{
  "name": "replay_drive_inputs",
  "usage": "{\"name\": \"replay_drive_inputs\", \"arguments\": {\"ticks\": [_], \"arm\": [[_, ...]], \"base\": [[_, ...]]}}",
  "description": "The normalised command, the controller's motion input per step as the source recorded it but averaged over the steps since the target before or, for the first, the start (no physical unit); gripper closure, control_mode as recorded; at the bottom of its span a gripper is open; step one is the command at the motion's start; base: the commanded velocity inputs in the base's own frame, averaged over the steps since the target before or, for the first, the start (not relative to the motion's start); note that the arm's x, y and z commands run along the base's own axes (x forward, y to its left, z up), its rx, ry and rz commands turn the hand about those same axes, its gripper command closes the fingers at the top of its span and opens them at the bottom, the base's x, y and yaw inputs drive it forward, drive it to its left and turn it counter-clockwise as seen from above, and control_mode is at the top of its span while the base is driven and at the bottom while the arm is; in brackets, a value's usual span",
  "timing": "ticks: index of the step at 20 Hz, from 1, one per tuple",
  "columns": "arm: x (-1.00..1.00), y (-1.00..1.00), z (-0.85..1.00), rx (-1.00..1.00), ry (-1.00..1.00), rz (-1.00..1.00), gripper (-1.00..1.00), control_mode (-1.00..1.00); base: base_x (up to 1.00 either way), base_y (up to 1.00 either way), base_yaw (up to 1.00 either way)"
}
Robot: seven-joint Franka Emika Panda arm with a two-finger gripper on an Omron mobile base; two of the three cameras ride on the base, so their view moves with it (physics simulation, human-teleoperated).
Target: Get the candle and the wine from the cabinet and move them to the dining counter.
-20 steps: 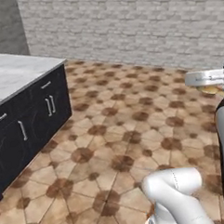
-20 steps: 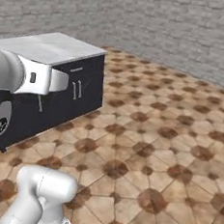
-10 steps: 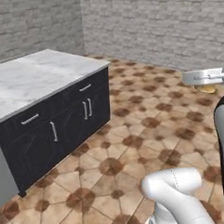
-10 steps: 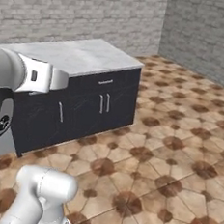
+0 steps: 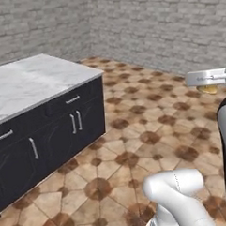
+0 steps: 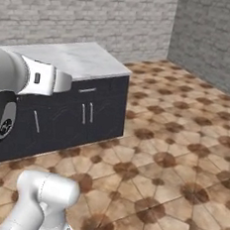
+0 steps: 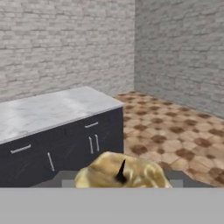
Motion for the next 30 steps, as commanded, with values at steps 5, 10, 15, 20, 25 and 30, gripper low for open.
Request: {"name": "replay_drive_inputs", "arguments": {"ticks": [5, 10, 15, 20, 25, 30], "arm": [[0.00, 0.00, 0.00, 0.00, 0.00, 0.00, 1.00, 1.00], [0.00, 0.00, 0.00, 0.00, 0.00, 0.00, 1.00, 1.00], [0.00, 0.00, 0.00, 0.00, 0.00, 0.00, 1.00, 1.00], [0.00, 0.00, 0.00, 0.00, 0.00, 0.00, 1.00, 1.00], [0.00, 0.00, 0.00, 0.00, 0.00, 0.00, 1.00, 1.00], [0.00, 0.00, 0.00, 0.00, 0.00, 0.00, 1.00, 1.00]], "base": [[1.00, -1.00, 0.20], [1.00, -1.00, 0.23], [1.00, -1.00, 0.26], [1.00, -1.00, 0.28], [1.00, -1.00, 0.29], [1.00, -1.00, 0.32]]}}
